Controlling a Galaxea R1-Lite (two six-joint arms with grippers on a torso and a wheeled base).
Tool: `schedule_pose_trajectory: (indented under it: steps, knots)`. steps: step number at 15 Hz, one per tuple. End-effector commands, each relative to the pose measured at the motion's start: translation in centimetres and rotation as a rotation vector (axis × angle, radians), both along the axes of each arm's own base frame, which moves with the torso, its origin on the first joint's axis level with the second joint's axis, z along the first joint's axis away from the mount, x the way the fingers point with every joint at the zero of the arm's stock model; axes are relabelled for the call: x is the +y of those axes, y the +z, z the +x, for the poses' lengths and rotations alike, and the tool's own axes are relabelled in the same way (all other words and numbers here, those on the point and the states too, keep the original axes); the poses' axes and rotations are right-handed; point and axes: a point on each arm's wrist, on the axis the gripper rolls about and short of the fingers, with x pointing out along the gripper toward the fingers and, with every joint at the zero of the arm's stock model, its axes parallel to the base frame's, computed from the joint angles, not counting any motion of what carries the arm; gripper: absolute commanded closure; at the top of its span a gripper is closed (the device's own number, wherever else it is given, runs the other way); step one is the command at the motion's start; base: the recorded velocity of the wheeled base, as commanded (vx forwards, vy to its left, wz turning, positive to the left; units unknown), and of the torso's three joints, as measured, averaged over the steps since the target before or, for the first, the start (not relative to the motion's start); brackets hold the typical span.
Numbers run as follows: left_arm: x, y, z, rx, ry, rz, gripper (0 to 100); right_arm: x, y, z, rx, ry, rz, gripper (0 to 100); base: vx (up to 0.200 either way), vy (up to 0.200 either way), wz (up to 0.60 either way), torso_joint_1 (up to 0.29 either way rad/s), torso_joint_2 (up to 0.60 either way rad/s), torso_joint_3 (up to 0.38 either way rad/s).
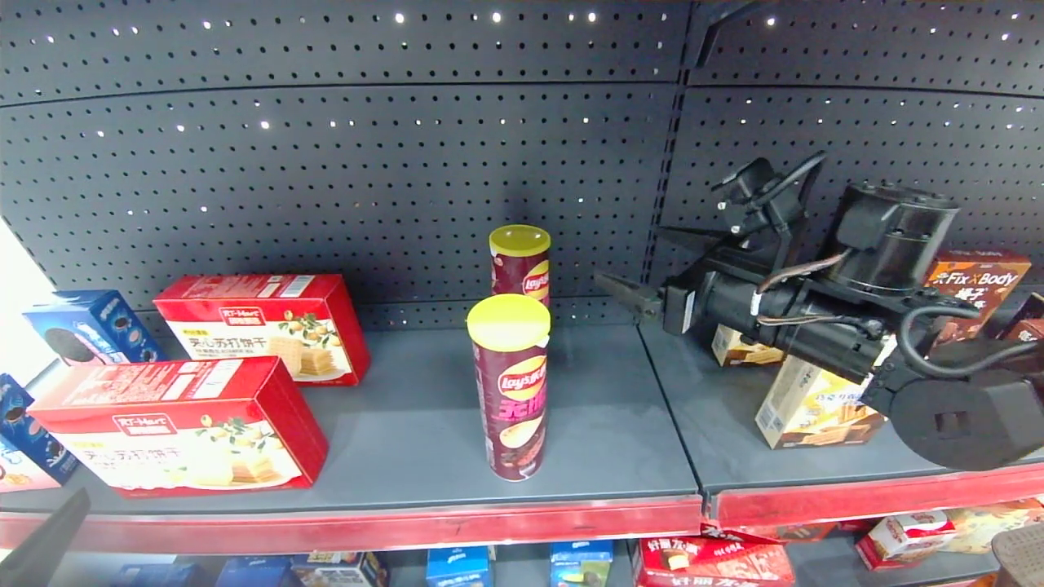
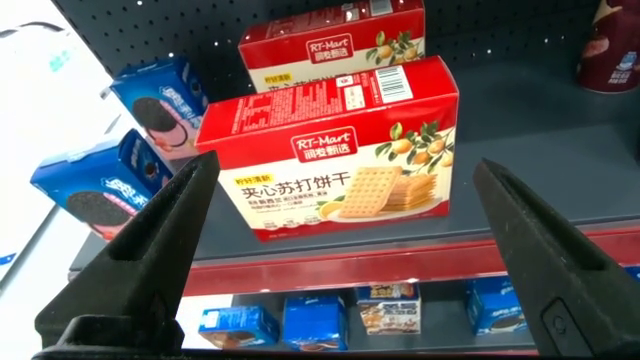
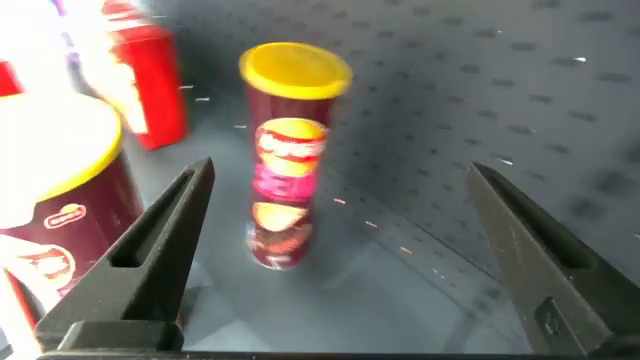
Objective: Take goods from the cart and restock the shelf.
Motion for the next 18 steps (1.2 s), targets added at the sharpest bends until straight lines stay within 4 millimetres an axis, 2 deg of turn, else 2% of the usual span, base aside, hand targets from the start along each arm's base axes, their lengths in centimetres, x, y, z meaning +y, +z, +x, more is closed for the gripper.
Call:
schedule_pose_trajectory:
  steps: [1, 2, 3, 4, 5, 6, 7, 8, 9, 10, 11, 12, 13, 15, 18]
  knots:
    - [0.0, 0.1, 0.0, -0.002, 0.002, -0.002, 0, -0.7, 1.9, -2.9, -0.059, -0.046, 0.049, 0, 0.0, 0.0, 0.0, 0.0, 0.0, 0.0]
    - [0.0, 0.0, 0.0, -0.002, 0.002, -0.011, 0, -0.8, 2.5, -4.4, -0.081, -0.079, 0.086, 0, 0.0, 0.0, 0.0, 0.0, 0.0, 0.0]
    - [0.0, -0.2, 0.0, 0.002, -0.002, -0.035, 0, -1.2, 2.8, -6.6, -0.089, -0.131, 0.119, 0, 0.0, 0.0, 0.0, 0.0, 0.0, 0.0]
    - [0.0, -0.6, 0.1, 0.017, -0.005, -0.058, 0, -1.6, 2.7, -10.4, -0.07, -0.196, 0.14, 0, 0.0, 0.0, 0.0, 0.0, 0.0, 0.0]
    - [0.0, -1.1, 0.1, 0.033, -0.013, -0.06, 0, -1.6, 2.3, -13.5, -0.042, -0.247, 0.154, 0, 0.0, 0.0, 0.0, 0.0, 0.0, 0.0]
    - [-0.1, -1.5, 0.1, 0.047, -0.036, -0.062, 0, -1.3, 1.0, -15.5, 0.009, -0.368, 0.139, 0, 0.0, 0.0, 0.0, 0.0, 0.0, 0.0]
    - [-0.1, -1.4, 0.1, 0.048, -0.05, -0.062, 0, -2.2, -0.6, -15.3, 0.038, -0.464, 0.09, 0, 0.0, 0.0, 0.0, 0.0, 0.0, 0.0]
    - [-0.1, -1.5, 0.1, 0.049, -0.06, -0.064, 0, -3.2, -0.8, -15.0, 0.029, -0.51, 0.082, 0, 0.0, 0.0, 0.0, 0.0, 0.0, 0.0]
    - [-0.2, -1.6, 0.1, 0.054, -0.081, -0.094, 0, -4.5, -0.6, -15.4, -0.003, -0.585, 0.076, 0, 0.0, 0.0, 0.0, 0.0, 0.0, 0.0]
    - [-0.2, -1.6, 0.2, 0.056, -0.084, -0.131, 0, -5.0, -0.5, -15.9, -0.015, -0.623, 0.062, 0, 0.0, 0.0, 0.0, 0.0, 0.0, 0.0]
    - [-0.2, -1.5, 0.2, 0.054, -0.101, -0.184, 0, -6.4, -1.0, -17.1, -0.033, -0.677, 0.009, 0, 0.0, 0.0, 0.0, 0.0, 0.0, 0.0]
    - [-0.2, -1.5, 0.2, 0.052, -0.101, -0.185, 0, -6.4, -1.0, -17.1, -0.033, -0.678, 0.008, 0, 0.0, 0.0, 0.0, 0.0, 0.0, 0.0]
    - [-0.3, -1.7, 0.0, 0.051, -0.104, -0.236, 0, -7.1, -1.5, -18.0, -0.041, -0.71, -0.02, 0, 0.0, 0.0, 0.0, 0.0, 0.0, 0.0]
    - [-0.4, -2.3, -1.1, 0.009, -0.127, -0.235, 0, -9.0, 0.1, -18.5, -0.031, -0.925, 0.077, 0, 0.0, 0.0, 0.0, 0.0, 0.0, 0.0]
    - [-0.6, -2.4, -1.6, -0.014, -0.169, -0.23, 0, -11.0, 2.0, -19.2, -0.032, -1.083, 0.185, 0, 0.0, 0.0, 0.0, 0.0, 0.0, 0.0]
